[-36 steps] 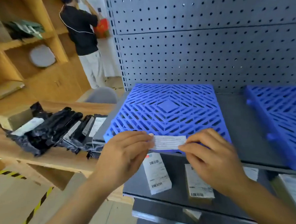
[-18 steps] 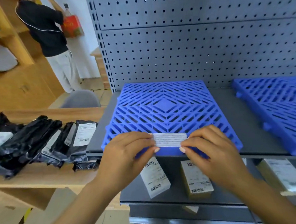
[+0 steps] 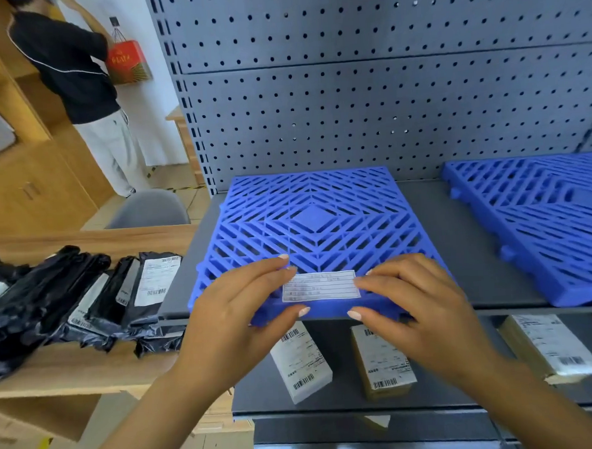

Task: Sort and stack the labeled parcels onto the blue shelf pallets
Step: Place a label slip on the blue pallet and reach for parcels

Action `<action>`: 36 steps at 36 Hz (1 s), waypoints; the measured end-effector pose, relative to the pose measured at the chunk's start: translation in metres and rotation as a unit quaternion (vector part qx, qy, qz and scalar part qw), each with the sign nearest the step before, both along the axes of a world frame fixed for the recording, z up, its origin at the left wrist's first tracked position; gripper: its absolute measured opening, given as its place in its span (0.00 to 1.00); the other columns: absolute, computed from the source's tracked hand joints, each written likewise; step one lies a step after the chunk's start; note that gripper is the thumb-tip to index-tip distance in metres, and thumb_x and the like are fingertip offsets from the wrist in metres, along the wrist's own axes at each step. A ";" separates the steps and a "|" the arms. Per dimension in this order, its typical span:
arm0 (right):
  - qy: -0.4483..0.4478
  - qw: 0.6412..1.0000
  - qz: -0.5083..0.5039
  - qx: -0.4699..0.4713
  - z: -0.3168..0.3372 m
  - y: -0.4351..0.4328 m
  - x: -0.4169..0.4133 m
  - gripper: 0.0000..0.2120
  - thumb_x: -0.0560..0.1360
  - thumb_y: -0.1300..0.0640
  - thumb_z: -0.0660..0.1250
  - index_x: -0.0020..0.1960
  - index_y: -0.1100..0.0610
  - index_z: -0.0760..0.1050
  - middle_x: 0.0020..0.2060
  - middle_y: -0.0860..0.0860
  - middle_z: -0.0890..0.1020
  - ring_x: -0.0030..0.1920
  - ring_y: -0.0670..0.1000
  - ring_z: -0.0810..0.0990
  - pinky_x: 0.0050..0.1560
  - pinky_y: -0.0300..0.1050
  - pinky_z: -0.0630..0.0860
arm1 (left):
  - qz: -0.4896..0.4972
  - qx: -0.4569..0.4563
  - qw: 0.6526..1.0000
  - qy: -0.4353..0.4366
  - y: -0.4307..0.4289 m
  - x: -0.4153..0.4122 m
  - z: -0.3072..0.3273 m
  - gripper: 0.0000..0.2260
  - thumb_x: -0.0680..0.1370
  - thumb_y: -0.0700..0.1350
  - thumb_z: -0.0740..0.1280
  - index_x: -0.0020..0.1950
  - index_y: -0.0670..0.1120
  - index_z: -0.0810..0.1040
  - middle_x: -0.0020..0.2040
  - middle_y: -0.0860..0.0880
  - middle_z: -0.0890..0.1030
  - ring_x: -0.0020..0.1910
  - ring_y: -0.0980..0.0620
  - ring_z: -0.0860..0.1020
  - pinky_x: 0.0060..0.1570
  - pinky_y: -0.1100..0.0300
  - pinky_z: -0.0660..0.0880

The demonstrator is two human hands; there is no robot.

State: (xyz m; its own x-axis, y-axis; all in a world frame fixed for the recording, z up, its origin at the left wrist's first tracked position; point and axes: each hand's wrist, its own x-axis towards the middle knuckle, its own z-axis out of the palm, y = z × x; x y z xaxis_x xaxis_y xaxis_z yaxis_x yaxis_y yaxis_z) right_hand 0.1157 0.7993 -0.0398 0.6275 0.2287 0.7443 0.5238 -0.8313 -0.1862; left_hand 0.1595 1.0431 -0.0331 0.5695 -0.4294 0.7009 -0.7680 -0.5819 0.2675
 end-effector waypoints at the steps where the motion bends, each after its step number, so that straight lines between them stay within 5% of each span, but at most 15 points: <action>1: -0.006 1.000 -0.001 0.000 0.002 -0.003 -0.003 0.15 0.74 0.46 0.68 0.51 0.56 0.83 0.45 0.49 0.81 0.47 0.51 0.79 0.48 0.49 0.75 | -0.001 0.005 1.000 -0.010 -0.002 -0.002 0.002 0.18 0.74 0.55 0.70 0.57 0.45 0.81 0.60 0.52 0.80 0.59 0.56 0.78 0.59 0.58 0.74; 11: -0.031 0.998 -0.046 -0.024 0.026 -0.073 -0.049 0.18 0.77 0.44 0.65 0.54 0.58 0.81 0.53 0.52 0.81 0.56 0.54 0.78 0.56 0.50 0.74 | -0.077 0.060 0.993 -0.064 -0.083 -0.020 0.040 0.22 0.76 0.55 0.68 0.64 0.43 0.77 0.64 0.48 0.77 0.65 0.51 0.74 0.68 0.57 0.66; 20: -0.040 0.980 -0.174 -0.084 0.045 -0.209 -0.156 0.17 0.76 0.45 0.65 0.56 0.57 0.80 0.54 0.54 0.80 0.58 0.56 0.76 0.59 0.53 0.72 | -0.172 0.072 0.981 -0.059 -0.247 -0.076 0.057 0.22 0.76 0.56 0.66 0.67 0.47 0.75 0.67 0.51 0.75 0.64 0.53 0.73 0.67 0.64 0.63; 23: -0.036 0.972 -0.215 -0.088 0.050 -0.261 -0.200 0.16 0.75 0.47 0.67 0.55 0.57 0.81 0.53 0.54 0.80 0.57 0.56 0.77 0.57 0.53 0.74 | -0.216 0.069 0.973 -0.047 -0.309 -0.105 0.061 0.23 0.76 0.57 0.65 0.67 0.46 0.75 0.66 0.51 0.76 0.64 0.52 0.73 0.65 0.60 0.66; 36: -0.016 0.916 -0.382 -0.121 0.069 -0.433 -0.362 0.15 0.76 0.50 0.67 0.57 0.58 0.80 0.53 0.53 0.80 0.55 0.55 0.78 0.55 0.52 0.74 | -0.343 0.072 0.937 -0.009 -0.535 -0.205 0.067 0.26 0.74 0.58 0.64 0.68 0.47 0.74 0.67 0.52 0.74 0.66 0.57 0.68 0.67 0.73 0.53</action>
